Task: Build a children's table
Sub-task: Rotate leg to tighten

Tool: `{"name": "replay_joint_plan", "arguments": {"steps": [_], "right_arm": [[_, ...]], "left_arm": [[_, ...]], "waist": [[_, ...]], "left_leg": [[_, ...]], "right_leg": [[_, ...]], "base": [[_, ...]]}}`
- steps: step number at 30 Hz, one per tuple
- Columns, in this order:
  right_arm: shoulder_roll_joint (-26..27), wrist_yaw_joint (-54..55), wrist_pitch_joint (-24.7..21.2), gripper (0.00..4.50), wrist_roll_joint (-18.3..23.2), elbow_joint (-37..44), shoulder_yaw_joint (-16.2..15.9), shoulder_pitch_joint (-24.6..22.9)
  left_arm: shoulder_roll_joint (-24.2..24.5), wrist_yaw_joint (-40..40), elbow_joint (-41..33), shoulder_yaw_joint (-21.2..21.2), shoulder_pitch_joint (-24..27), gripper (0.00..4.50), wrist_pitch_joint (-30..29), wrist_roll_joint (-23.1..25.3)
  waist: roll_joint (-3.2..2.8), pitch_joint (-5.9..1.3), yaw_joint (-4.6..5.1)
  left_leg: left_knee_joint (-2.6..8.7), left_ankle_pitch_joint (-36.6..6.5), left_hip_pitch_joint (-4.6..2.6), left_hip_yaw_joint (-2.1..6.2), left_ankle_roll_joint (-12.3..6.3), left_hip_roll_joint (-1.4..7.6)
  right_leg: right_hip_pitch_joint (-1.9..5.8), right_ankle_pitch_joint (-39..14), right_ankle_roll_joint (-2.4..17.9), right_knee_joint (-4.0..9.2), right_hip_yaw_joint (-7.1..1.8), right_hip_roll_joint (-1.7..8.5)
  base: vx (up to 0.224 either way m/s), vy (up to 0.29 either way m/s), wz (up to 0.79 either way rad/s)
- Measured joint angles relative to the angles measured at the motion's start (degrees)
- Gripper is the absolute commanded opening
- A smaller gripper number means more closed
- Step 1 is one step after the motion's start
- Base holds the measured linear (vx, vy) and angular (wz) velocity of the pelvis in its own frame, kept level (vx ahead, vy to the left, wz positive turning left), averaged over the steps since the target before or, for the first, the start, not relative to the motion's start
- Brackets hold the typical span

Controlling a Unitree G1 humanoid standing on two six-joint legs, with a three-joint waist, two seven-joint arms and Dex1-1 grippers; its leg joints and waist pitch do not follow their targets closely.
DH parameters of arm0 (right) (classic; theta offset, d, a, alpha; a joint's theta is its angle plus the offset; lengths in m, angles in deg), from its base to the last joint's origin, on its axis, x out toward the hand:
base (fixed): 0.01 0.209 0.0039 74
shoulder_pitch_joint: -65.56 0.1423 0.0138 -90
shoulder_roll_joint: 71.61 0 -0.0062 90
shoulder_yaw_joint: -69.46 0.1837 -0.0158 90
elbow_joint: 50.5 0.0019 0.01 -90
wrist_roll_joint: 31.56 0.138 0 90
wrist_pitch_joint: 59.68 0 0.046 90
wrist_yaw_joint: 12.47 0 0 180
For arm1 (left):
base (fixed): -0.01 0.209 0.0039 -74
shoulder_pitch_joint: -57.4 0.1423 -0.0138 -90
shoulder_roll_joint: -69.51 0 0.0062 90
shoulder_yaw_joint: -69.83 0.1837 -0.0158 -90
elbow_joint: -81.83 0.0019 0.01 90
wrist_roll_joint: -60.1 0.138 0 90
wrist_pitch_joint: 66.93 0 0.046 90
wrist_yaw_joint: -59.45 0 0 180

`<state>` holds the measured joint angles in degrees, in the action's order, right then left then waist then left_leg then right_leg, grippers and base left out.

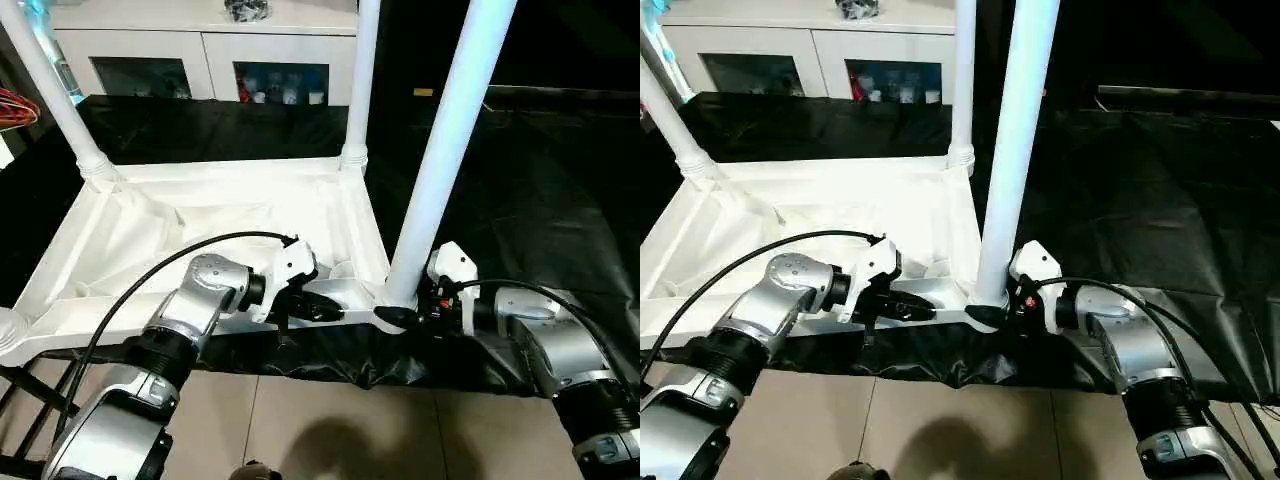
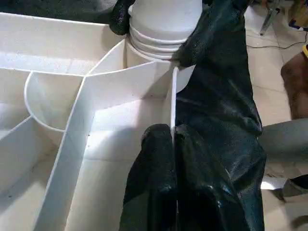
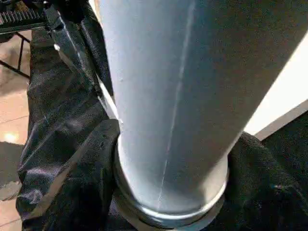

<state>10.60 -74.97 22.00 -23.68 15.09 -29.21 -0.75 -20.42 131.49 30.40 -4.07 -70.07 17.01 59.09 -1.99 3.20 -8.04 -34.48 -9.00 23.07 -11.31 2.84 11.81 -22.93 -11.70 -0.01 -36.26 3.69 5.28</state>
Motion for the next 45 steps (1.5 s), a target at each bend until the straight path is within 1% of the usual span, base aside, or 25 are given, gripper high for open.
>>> {"name": "replay_joint_plan", "arguments": {"steps": [19, 20, 21, 22, 23, 24, 25, 28, 33, 38, 39, 40, 41, 43, 45], "right_arm": [[0.0, 0.01, -0.01, 2.7, 0.01, 0.0, 0.0, 0.0], [0.52, 0.83, -0.03, 2.7, 0.0, -0.34, 0.36, 0.01], [3.72, 5.5, 0.17, 2.7, -0.59, -2.96, 2.01, 0.95], [9.22, 14.98, 0.81, 2.7, -1.59, -6.48, 4.51, 2.66], [13.21, 22.07, 1.32, 2.7, -2.21, -9.24, 6.29, 4.33], [15.65, 27.57, 1.46, 2.7, -2.76, -10.9, 7.33, 5.58], [16.11, 30.42, 1.55, 2.7, -2.82, -11.4, 7.68, 5.87], [16.11, 32.06, 1.62, 2.69, -2.76, -11.68, 7.79, 6.07], [16.61, 32.53, 1.65, 2.69, -3.21, -11.81, 8.32, 6.17], [17.68, 34.83, 2.75, 2.69, -4.05, -12.23, 8.42, 6.17], [17.62, 34.81, 2.79, 3.04, -3.95, -11.84, 8.42, 5.85], [17.53, 34.71, 2.88, 3.25, -3.79, -11.41, 8.42, 5.4], [17.31, 34.43, 2.79, 3.39, -3.65, -11.01, 8.43, 5.13], [16.71, 33.19, 2.55, 3.39, -3.26, -9.91, 8.43, 4.49], [14.99, 30.06, 2.04, 3.75, -2.73, -7.49, 8.35, 2.9]], "left_arm": [[0.0, 0.0, 0.0, 0.0, 0.0, 0.0, 0.01, 0.01], [-0.13, -0.61, 0.04, -0.07, 0.0, 0.0, 0.0, 0.04], [-0.61, -3.63, 0.08, -0.99, 0.29, 0.0, -0.25, 0.51], [-1.62, -8.85, 0.08, -2.48, 0.33, 0.0, -1.14, 1.62], [-2.61, -12.37, 0.07, -3.57, 0.33, 0.0, -1.87, 2.33], [-3.6, -14.86, 0.07, -4.15, 0.33, 0.0, -2.45, 2.75], [-4.7, -16.15, -0.06, -4.06, 0.33, 0.0, -2.95, 2.79], [-5.65, -16.67, -0.13, -4.03, 0.44, 0.0, -3.32, 2.4], [-5.74, -17.34, -0.14, -4.09, 0.44, 0.0, -3.35, 2.39], [-5.77, -18.21, -0.48, -4.05, 0.57, 0.0, -3.42, 2.73], [-5.78, -18.23, -0.87, -3.95, 0.74, 0.0, -3.41, 2.95], [-5.79, -18.22, -1.17, -3.82, 0.93, 0.0, -3.41, 2.98], [-5.8, -18.11, -1.23, -3.74, 0.94, 0.0, -3.39, 2.98], [-5.82, -17.85, -1.39, -3.38, 0.94, 0.0, -3.06, 2.98], [-5.8, -17.19, -1.73, -2.69, 0.99, 0.0, -2.42, 2.99]], "waist": [[0.0, 0.0, 0.0], [0.02, -0.01, 0.03], [0.38, -0.07, 0.27], [0.76, -0.06, 1.46], [0.9, -0.02, 2.19], [0.91, -0.01, 2.79], [0.92, -0.02, 3.05], [0.94, -0.03, 3.01], [0.95, -0.04, 2.91], [0.94, -0.04, 3.02], [0.94, -0.04, 3.01], [0.94, -0.04, 3.0], [0.93, -0.03, 2.99], [0.93, -0.03, 2.89], [0.9, -0.01, 2.53]], "left_leg": [[0.0, 0.0, 0.0, 0.0, 0.0, 0.0], [0.01, 0.0, -0.01, 0.0, 0.0, 0.0], [0.09, 0.0, -0.11, -0.04, 0.01, 0.01], [0.04, 0.04, -0.12, 0.0, 0.08, 0.05], [0.01, 0.08, -0.13, 0.06, 0.16, 0.05], [0.01, 0.09, -0.14, 0.15, 0.19, 0.03], [0.08, 0.09, -0.13, 0.16, 0.19, 0.01], [0.25, 0.05, -0.14, 0.07, 0.15, -0.03], [0.33, 0.07, -0.15, 0.07, 0.16, 0.02], [0.28, 0.07, -0.16, 0.04, 0.16, 0.0], [0.28, 0.07, -0.16, 0.05, 0.16, 0.0], [0.28, 0.07, -0.17, 0.04, 0.16, 0.0], [0.28, 0.07, -0.17, 0.04, 0.16, 0.0], [0.28, 0.07, -0.16, 0.04, 0.16, 0.0], [0.29, 0.06, -0.09, 0.04, 0.15, -0.01]], "right_leg": [[0.0, 0.0, 0.0, 0.0, 0.0, 0.0], [0.0, 0.0, 0.0, 0.0, 0.0, 0.0], [0.02, 0.0, 0.0, -0.02, -0.02, 0.0], [-0.13, 0.02, 0.0, -0.24, 0.01, -0.02], [-0.23, 0.07, 0.07, -0.31, 0.03, -0.01], [-0.26, 0.09, 0.09, -0.22, 0.09, 0.01], [-0.19, 0.11, 0.07, -0.01, 0.1, 0.02], [-0.17, 0.21, 0.08, 0.16, 0.05, 0.01], [-0.19, 0.2, 0.06, 0.14, 0.11, -0.02], [-0.18, 0.33, 0.06, 0.15, 0.04, 0.0], [-0.18, 0.33, 0.05, 0.15, 0.04, 0.0], [-0.18, 0.33, 0.05, 0.16, 0.04, -0.01], [-0.18, 0.33, 0.05, 0.17, 0.04, -0.01], [-0.18, 0.33, 0.04, 0.2, 0.05, -0.01], [-0.17, 0.32, 0.03, 0.31, 0.05, 0.0]], "base": [[0.0, 0.0, 0.0], [0.0, 0.0, 0.0], [0.0, 0.0, 0.0], [0.0, 0.0, 0.0], [0.0, 0.0, 0.0], [0.0, 0.0, 0.0], [0.0, 0.0, 0.0], [0.0, 0.0, 0.0], [0.0, 0.0, 0.0], [0.0, 0.0, 0.0], [0.0, 0.0, 0.0], [0.0, 0.0, 0.0], [0.0, 0.0, 0.0], [0.0, 0.0, 0.0], [0.0, 0.0, 0.0]]}}
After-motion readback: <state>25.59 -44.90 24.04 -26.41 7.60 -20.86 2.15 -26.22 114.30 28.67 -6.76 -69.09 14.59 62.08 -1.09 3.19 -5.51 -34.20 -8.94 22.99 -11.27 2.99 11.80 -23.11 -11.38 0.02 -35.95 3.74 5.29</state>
